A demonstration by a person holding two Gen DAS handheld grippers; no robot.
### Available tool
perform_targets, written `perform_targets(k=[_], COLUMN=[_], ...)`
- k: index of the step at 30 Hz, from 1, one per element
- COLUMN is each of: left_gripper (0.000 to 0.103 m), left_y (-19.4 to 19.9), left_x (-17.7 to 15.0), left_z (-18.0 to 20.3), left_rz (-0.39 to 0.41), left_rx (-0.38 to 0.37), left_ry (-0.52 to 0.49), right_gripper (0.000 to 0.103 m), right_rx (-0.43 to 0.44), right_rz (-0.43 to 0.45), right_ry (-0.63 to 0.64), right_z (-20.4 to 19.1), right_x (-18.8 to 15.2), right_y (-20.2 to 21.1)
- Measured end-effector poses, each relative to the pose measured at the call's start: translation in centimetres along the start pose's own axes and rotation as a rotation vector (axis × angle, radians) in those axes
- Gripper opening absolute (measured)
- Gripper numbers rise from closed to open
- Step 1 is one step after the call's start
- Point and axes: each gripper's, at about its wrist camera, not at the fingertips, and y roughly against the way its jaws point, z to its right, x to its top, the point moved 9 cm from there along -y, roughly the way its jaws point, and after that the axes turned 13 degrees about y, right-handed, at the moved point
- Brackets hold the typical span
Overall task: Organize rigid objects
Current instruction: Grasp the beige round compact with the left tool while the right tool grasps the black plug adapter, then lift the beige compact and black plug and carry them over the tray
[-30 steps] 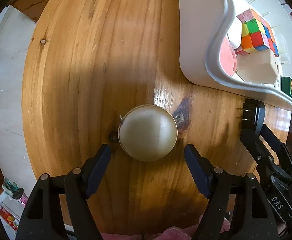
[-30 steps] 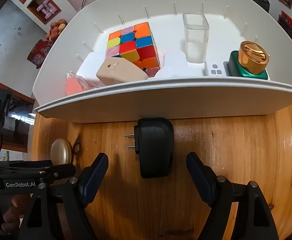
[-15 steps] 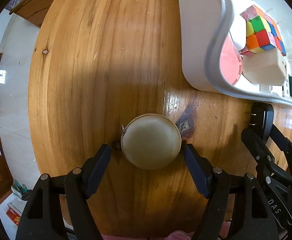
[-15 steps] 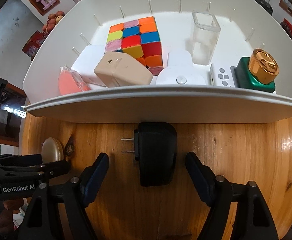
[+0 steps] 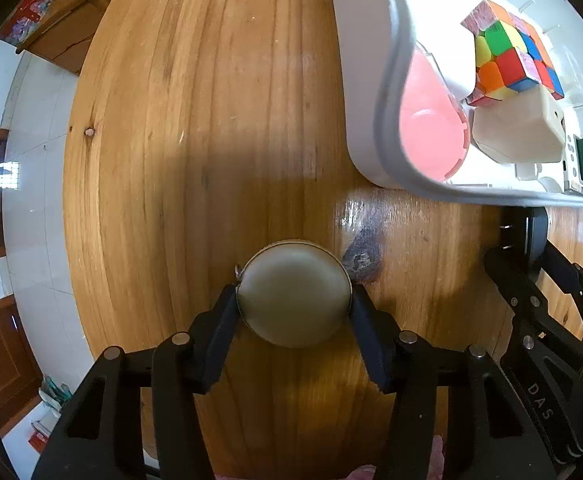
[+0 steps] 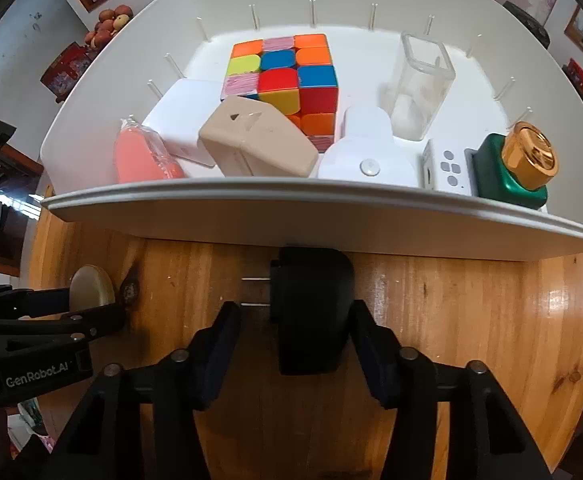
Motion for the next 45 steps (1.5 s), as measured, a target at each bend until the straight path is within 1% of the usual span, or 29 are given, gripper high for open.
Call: perform_targets(k=[1,3,4,6,8,9,15,18,19,22,24,31,34,36,40,43,44,45], left_gripper=[0.059,0.059,0.059,0.059,0.059,0.059,0.059,0.059,0.059,0.059,0.059,0.059,0.059,0.059,0.059,0.059,0.059,0.059], left_y=[-0.1,-0.1,-0.3,-0.3,-0.4,-0.6,-0.8,-0.7,-0.6,-0.3,0.1,1.6,2.6,3.6,5.4,6.4,6.9,7.2], left_x=[-0.5,-0.5,-0.8,-0.9,-1.5,-2.4,-3.3,-4.1,-4.3,-4.9,-5.3,-6.5,-6.3,-6.3,-6.2,-6.1,-6.1,-6.5], left_z=[-0.2,-0.2,-1.1,-1.2,-1.8,-2.4,-2.3,-2.5,-2.6,-2.8,-3.0,-3.9,-4.9,-5.2,-6.4,-6.2,-6.4,-6.6], left_rz=[0.001,0.000,0.000,-0.005,-0.010,-0.014,-0.054,-0.058,-0.058,-0.050,-0.038,0.010,0.058,0.088,0.144,0.179,0.196,0.211], left_rx=[-0.001,-0.004,-0.006,-0.010,-0.013,-0.015,-0.038,-0.040,-0.042,-0.040,-0.037,-0.045,-0.030,-0.039,-0.051,-0.066,-0.065,-0.059], left_ry=[-0.001,-0.004,-0.006,-0.011,-0.016,-0.020,-0.036,-0.047,-0.051,-0.065,-0.078,-0.110,-0.133,-0.144,-0.158,-0.165,-0.171,-0.174], right_gripper=[0.054,0.054,0.054,0.054,0.054,0.054,0.054,0.053,0.037,0.039,0.039,0.039,0.039,0.039,0.039,0.039,0.039,0.039], right_rx=[0.003,0.009,0.010,0.009,0.017,0.018,0.050,0.063,0.062,0.089,0.079,0.085,0.075,0.066,0.051,0.039,0.035,0.033], right_rz=[-0.001,-0.004,-0.009,-0.021,-0.029,-0.034,-0.060,-0.078,-0.082,-0.084,-0.086,-0.074,-0.051,-0.030,0.029,0.068,0.080,0.100], right_ry=[0.000,0.001,0.004,0.015,0.020,0.023,0.018,0.013,0.010,-0.010,-0.018,-0.061,-0.085,-0.097,-0.128,-0.138,-0.142,-0.146], right_z=[-0.1,0.0,-0.1,-0.3,-0.6,-0.9,-2.2,-2.9,-3.1,-3.6,-4.1,-5.3,-6.0,-6.3,-5.4,-4.2,-4.1,-3.1], right_x=[0.0,-0.1,-0.2,-0.6,-1.3,-1.7,-3.3,-4.3,-4.6,-5.4,-6.3,-8.8,-9.3,-9.4,-9.4,-9.5,-9.4,-8.6], right_y=[0.0,0.1,0.0,0.0,0.1,0.0,0.3,0.4,0.5,0.7,0.7,1.4,2.6,3.3,4.7,5.6,5.8,6.4])
